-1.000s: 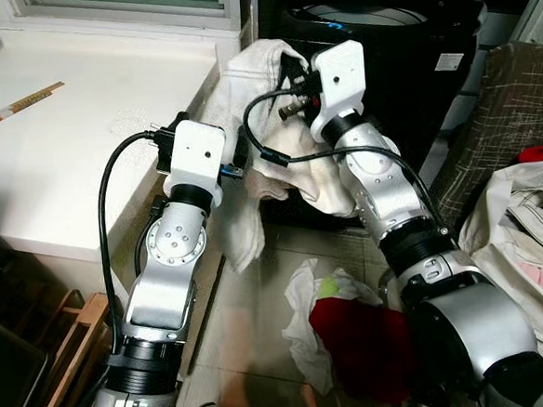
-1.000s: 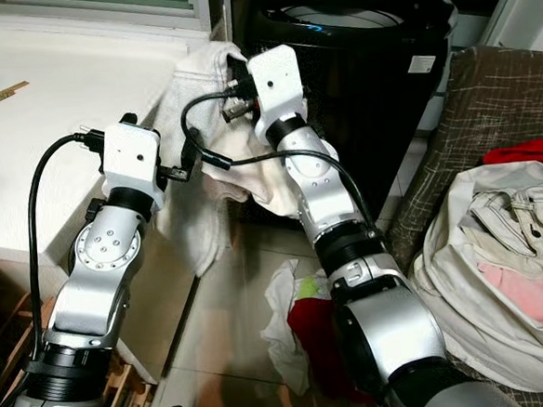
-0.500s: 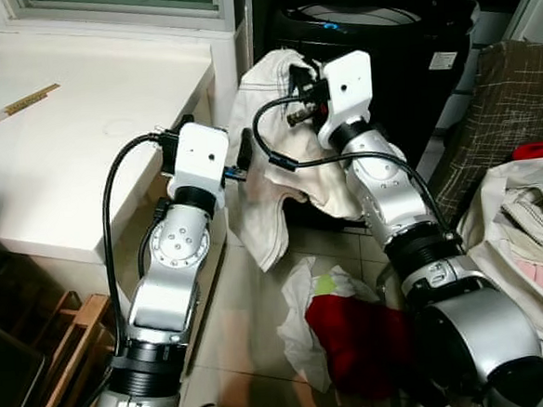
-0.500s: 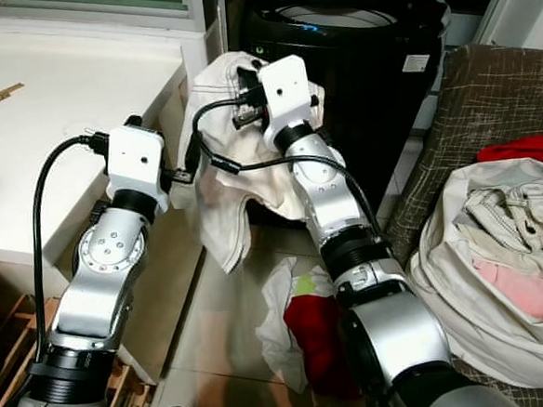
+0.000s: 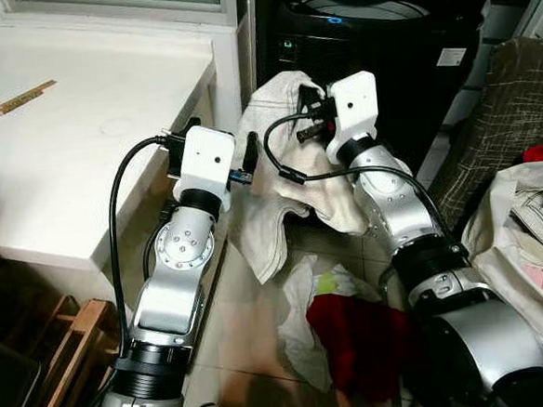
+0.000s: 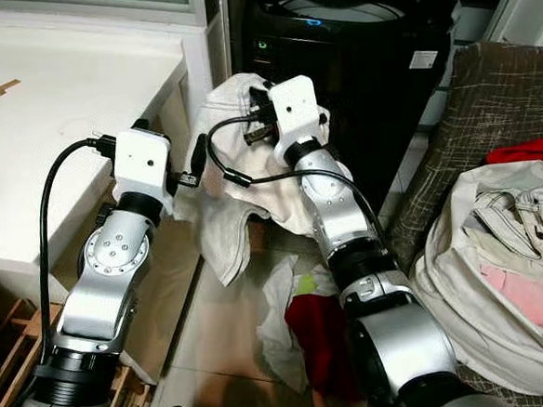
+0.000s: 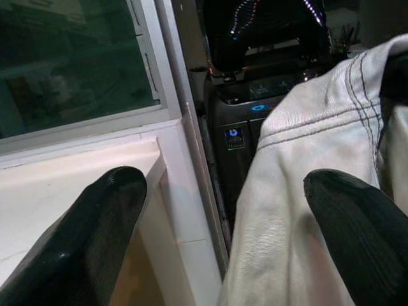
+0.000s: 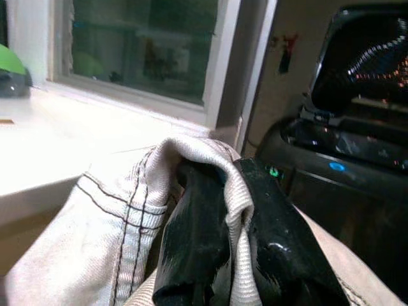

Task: Clothes washing

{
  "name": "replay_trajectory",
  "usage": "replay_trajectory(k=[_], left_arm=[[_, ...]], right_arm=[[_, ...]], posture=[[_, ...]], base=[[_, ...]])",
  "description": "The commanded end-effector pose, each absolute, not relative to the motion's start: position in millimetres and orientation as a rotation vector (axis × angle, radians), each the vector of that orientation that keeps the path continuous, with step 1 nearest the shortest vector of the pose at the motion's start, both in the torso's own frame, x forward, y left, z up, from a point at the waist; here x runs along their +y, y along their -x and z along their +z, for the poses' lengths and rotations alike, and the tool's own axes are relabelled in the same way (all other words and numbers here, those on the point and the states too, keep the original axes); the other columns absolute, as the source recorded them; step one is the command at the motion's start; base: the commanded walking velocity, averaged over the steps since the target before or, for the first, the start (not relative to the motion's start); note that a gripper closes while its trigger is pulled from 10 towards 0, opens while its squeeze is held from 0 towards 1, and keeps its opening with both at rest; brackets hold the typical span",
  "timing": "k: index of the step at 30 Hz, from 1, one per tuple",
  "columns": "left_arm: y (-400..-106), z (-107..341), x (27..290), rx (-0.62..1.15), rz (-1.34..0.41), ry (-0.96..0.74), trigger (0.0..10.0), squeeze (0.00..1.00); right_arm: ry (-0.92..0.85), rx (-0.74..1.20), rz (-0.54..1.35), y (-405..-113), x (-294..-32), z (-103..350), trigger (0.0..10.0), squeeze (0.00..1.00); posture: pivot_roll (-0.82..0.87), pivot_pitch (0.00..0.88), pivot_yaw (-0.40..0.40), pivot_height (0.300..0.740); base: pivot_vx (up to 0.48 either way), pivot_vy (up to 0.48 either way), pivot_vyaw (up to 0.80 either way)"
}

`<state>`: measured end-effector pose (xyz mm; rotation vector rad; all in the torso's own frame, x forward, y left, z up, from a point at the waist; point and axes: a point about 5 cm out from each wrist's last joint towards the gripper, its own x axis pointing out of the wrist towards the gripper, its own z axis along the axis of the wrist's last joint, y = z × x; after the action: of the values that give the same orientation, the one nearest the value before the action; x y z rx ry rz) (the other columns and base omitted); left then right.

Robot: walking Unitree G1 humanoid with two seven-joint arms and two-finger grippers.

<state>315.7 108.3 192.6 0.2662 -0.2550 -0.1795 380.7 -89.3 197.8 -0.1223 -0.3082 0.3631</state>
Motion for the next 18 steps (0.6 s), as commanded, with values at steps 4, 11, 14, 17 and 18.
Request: replay_trajectory(k=[4, 11, 14, 17, 18], left_arm=[[-312.1, 197.1, 102.4, -0.277, -0.212, -0.261, 10.0, 0.0], [-307.7, 188.9, 105.8, -0.247, -0.249, -0.258, 10.0, 0.0], [-307.2, 187.8, 109.1, -0.242, -0.246, -0.262, 10.0, 0.0], [-308.8, 186.0, 112.9, -0.236, -0.217, -0.264, 10.0, 0.0], [-308.7, 187.1, 113.0, -0.237, -0.206, -0.252, 10.0, 0.0]], right_arm=[[0.107, -0.366, 0.297, -379.6, -107.2, 209.2, 10.0, 0.0], [0.108, -0.355, 0.269, -376.6, -108.8, 203.2, 10.0, 0.0], [0.102, -0.346, 0.278, -374.8, -105.0, 200.5, 10.0, 0.0], [0.121, -0.319, 0.333, -371.7, -94.4, 192.0, 10.0, 0.0], [0.123, -0.315, 0.342, -371.5, -92.9, 191.0, 10.0, 0.0]], posture=[[0.01, 0.025, -0.009, 0.74], [-0.01, 0.035, 0.016, 0.74], [0.0, 0.034, -0.006, 0.74], [0.01, 0.035, -0.033, 0.74], [0.01, 0.036, -0.035, 0.74]], base=[[0.0, 0.0, 0.0], [0.0, 0.0, 0.0], [0.0, 0.0, 0.0], [0.0, 0.0, 0.0], [0.0, 0.0, 0.0]])
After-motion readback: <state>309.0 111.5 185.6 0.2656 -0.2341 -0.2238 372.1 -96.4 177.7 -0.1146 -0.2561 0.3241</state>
